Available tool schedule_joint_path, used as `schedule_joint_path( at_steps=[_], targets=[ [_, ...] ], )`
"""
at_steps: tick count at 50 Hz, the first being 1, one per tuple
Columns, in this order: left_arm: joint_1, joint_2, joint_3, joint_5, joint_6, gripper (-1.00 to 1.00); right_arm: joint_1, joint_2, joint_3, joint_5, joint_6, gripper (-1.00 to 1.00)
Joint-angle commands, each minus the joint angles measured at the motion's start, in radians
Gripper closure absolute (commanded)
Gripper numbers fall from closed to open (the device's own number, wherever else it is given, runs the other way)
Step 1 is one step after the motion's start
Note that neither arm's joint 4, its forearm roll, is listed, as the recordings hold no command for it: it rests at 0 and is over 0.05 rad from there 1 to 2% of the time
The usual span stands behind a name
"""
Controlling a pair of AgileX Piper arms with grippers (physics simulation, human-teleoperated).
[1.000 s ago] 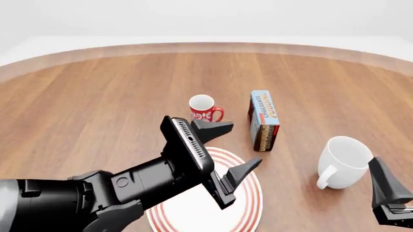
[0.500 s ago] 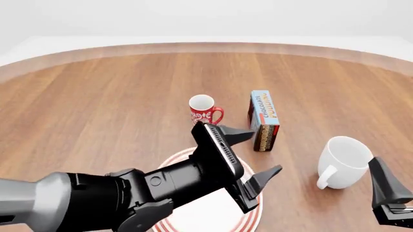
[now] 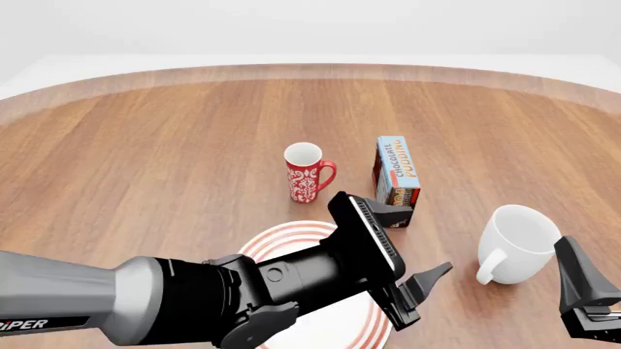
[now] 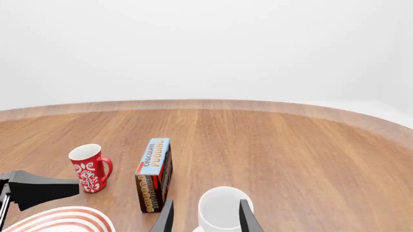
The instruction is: Pick up the white mug and put it on the plate, and put the chocolate pudding to the right of the plate.
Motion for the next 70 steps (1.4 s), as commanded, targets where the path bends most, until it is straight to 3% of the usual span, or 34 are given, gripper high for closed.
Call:
schedule_joint_path(
  at_steps=[1, 24, 70],
  targets=[
    [-0.015, 0.047, -0.052, 0.022, 0.004, -1.0, 0.0, 0.0, 0.0, 0.0, 0.002, -1.0],
    [-0.034, 0.134, -0.165, 0.078, -0.01, -1.0, 0.003, -0.002, 0.0, 0.0, 0.006, -1.0],
    [-0.029, 0.273, -0.284, 0.087, -0.033, -1.0, 0.003, -0.001, 0.0, -0.004, 0.019, -1.0]
  ],
)
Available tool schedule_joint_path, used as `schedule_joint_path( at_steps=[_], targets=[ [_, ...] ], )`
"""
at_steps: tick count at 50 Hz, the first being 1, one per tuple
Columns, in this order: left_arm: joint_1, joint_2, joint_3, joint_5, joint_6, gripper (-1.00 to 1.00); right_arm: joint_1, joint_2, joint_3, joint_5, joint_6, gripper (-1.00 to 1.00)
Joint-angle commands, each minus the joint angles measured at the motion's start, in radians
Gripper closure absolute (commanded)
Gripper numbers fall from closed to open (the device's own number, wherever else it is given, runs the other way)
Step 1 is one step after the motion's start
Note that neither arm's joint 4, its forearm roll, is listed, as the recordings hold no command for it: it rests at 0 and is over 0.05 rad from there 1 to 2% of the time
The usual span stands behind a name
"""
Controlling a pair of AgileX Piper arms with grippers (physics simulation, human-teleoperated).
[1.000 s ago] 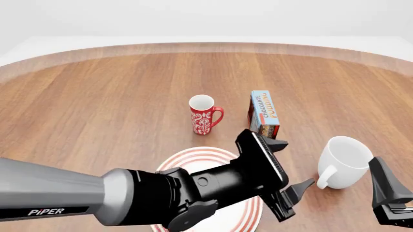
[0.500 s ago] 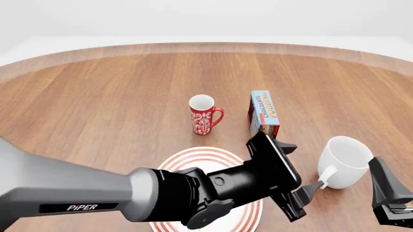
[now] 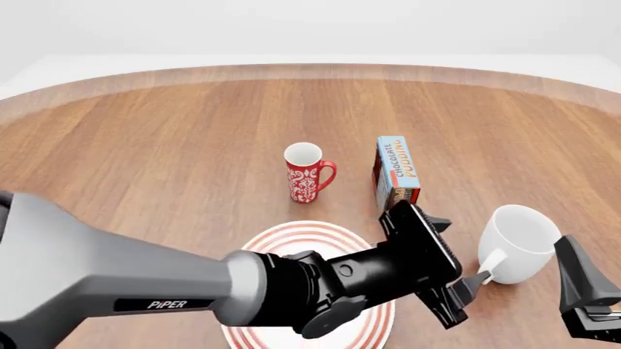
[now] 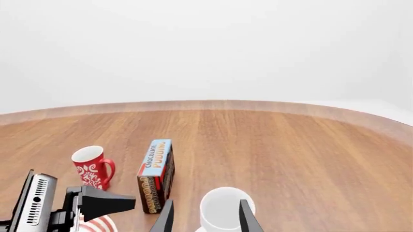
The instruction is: Pick up the white mug and put it on the plate, and put the chocolate pudding to the right of the plate.
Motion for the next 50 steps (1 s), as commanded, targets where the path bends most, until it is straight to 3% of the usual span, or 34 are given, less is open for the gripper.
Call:
schedule_joint_path(
  at_steps=[1, 33, 50],
  targets=[
    [-0.001, 0.026, -0.032, 0.007, -0.009, -1.0, -0.001, 0.0, 0.0, -0.001, 0.003, -1.0],
    [0.017, 0.121, -0.139, 0.034, -0.044, -1.0, -0.003, -0.001, 0.0, -0.001, 0.01, -1.0],
    [-0.015, 0.136, -0.166, 0.049, -0.059, -1.0, -0.003, -0.001, -0.002, -0.001, 0.013, -1.0]
  ],
)
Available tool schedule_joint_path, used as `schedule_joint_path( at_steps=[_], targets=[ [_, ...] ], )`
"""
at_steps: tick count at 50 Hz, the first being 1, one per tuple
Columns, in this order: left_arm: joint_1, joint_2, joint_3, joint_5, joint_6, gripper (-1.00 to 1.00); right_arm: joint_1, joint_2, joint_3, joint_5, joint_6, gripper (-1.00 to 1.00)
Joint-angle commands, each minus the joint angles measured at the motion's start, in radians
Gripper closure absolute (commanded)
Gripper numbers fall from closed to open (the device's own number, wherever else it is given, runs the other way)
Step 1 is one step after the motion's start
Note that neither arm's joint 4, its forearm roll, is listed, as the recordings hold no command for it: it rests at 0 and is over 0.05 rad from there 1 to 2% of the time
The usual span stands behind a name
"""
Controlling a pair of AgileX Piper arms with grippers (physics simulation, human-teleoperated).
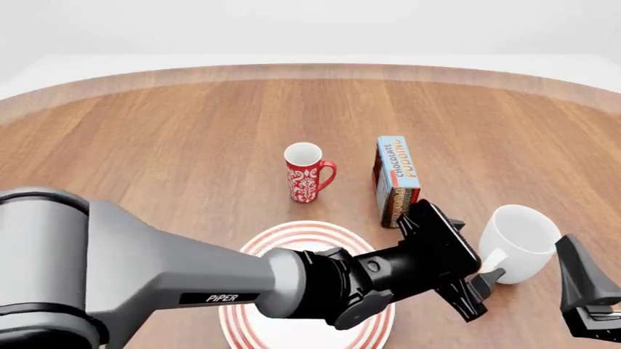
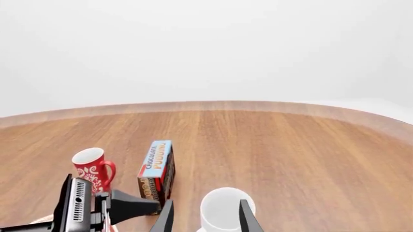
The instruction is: Pick up the white mug and put it on the plate, and put the chocolate pudding to the right of the plate.
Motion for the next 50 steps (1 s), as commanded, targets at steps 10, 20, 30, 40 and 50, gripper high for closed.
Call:
schedule_joint_path(
  at_steps=[10, 20, 30, 40, 50],
  targets=[
    [-0.019, 0.031, -0.036, 0.009, -0.016, -1.0, -0.002, 0.0, -0.002, 0.0, 0.005, -1.0],
    [-0.011, 0.059, -0.058, 0.012, -0.019, -1.0, -0.001, 0.0, -0.003, -0.002, 0.006, -1.0],
    [-0.017, 0.076, -0.077, 0.018, -0.021, -1.0, -0.001, 0.0, -0.003, -0.002, 0.007, -1.0],
    [-0.017, 0.096, -0.095, 0.025, -0.022, -1.0, 0.0, -0.001, -0.003, -0.003, 0.009, -1.0],
    [-0.018, 0.112, -0.112, 0.031, -0.024, -1.0, -0.001, -0.001, -0.021, 0.014, 0.011, -1.0]
  ],
)
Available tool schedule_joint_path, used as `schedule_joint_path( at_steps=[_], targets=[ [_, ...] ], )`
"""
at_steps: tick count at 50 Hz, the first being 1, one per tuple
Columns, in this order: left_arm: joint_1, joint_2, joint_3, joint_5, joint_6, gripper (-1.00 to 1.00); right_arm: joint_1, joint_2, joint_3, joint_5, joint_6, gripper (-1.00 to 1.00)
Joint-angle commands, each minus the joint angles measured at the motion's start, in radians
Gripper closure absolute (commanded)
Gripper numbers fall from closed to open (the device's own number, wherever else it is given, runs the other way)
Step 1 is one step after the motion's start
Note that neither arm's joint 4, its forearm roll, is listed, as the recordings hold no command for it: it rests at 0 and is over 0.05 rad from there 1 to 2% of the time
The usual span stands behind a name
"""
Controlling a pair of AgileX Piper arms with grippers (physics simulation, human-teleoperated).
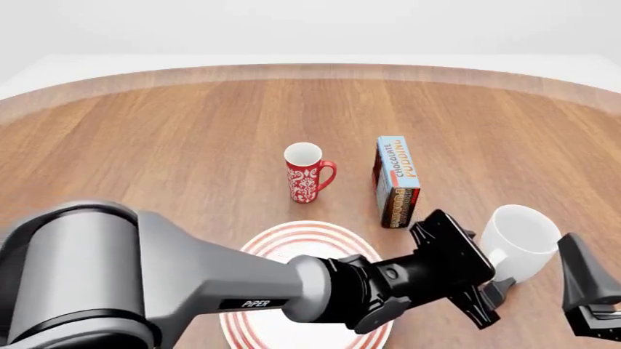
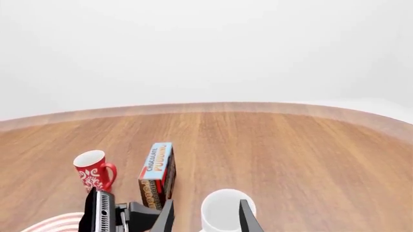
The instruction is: Pick up the white mug and put it on the plate, and put the chocolate pudding to the right of the plate.
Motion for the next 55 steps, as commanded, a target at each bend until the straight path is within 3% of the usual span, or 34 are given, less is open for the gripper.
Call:
schedule_joint_path(
  at_steps=[1, 33, 55],
  targets=[
    [0.001, 0.022, -0.021, 0.007, -0.001, -1.0, 0.0, 0.0, -0.017, 0.015, 0.002, -1.0],
    [0.003, 0.1, -0.078, 0.02, -0.009, -1.0, 0.001, 0.041, 0.01, -0.052, 0.007, -1.0],
    [0.007, 0.143, -0.12, 0.038, -0.014, -1.0, 0.001, 0.0, 0.005, -0.01, 0.013, -1.0]
  ],
)
